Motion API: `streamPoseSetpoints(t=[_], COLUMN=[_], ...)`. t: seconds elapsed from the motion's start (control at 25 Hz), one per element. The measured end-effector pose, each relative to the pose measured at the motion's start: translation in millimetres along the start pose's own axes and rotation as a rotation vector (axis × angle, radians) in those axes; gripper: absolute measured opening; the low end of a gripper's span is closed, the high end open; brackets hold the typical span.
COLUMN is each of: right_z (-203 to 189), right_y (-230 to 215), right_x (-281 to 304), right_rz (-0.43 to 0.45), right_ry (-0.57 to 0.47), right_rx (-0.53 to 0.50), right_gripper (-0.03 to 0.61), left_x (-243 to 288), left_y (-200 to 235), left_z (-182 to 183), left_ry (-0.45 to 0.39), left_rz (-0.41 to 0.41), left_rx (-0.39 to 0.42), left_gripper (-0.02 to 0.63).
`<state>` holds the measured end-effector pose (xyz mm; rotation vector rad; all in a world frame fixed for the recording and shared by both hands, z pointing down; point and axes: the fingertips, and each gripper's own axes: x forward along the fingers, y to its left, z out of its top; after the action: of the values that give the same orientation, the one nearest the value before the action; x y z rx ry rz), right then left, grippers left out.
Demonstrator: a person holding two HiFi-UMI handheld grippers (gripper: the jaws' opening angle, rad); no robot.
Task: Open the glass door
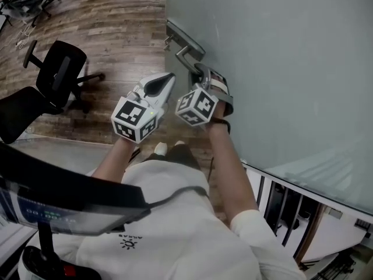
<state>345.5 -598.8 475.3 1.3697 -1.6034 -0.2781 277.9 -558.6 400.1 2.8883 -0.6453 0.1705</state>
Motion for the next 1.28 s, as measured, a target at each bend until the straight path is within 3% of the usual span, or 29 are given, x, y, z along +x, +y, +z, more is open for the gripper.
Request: streamPoseSetpoints(t=[0.6, 0.84, 1.08, 1.28], right_z=[-40.3, -74.9, -134.6, -170.1], right_y=[-82.7, -115.5, -218.0, -228.5], right_x=[49.1, 73.6, 90.8, 136.1], right_rz=[-0.094, -0.134, -0.134, -0.155], right_ry=[0.055, 0.061, 0.091, 0.118], right_rx=[0.115, 0.174, 0.218, 0.254], right_gripper=[0.081, 0.089, 0.091, 0.091], left_x=[86.0, 125.1, 227.8, 290.0], left_y=[9.2, 9.0, -11.9, 14.2], left_z=[34.7, 25.4, 73.7, 51.6], left_ry=[0.013, 0.031, 0.071, 0.081], left_rz=[0.004, 0.025, 0.011, -0.064], left_rx=[0.033, 0.038, 0.037, 0.049], left_gripper=[0.004, 0.003, 0.003, 0.003])
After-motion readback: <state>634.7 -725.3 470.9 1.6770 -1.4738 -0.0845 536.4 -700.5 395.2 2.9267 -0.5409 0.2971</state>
